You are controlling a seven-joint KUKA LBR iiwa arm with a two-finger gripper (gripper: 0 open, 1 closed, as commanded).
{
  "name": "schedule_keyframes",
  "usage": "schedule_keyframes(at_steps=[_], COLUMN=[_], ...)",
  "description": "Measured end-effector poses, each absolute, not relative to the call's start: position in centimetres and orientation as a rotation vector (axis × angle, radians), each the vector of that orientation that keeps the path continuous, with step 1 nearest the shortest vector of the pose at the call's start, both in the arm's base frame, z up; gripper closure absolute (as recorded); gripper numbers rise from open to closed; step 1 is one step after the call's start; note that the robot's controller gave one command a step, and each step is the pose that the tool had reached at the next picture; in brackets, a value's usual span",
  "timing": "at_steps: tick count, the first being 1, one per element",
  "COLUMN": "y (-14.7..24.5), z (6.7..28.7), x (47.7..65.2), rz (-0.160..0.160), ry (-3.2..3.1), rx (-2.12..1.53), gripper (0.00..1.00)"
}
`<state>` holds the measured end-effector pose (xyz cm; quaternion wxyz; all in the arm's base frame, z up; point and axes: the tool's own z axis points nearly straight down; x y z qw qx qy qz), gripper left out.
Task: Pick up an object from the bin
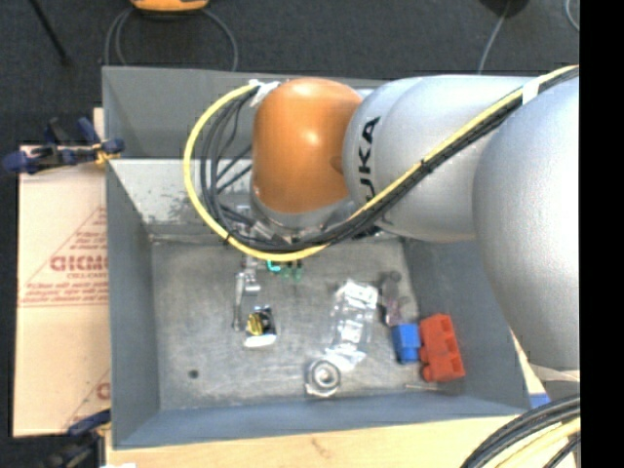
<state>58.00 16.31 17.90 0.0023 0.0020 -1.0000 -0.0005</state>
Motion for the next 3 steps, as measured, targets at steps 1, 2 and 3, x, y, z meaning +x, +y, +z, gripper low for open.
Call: schedule_keyframes(at_steps=[1, 2, 3], y=[10.2, 10.4, 10.7], z=[7.3, 7.8, 24.5], x=[57.3, 57.6, 55.7], rz=[-0.003, -0.007, 0.0], ry=[-3.15, -3.159, -3.147], rx=[0.149, 0.145, 0.203], gripper=[0.0, 1.0, 1.0])
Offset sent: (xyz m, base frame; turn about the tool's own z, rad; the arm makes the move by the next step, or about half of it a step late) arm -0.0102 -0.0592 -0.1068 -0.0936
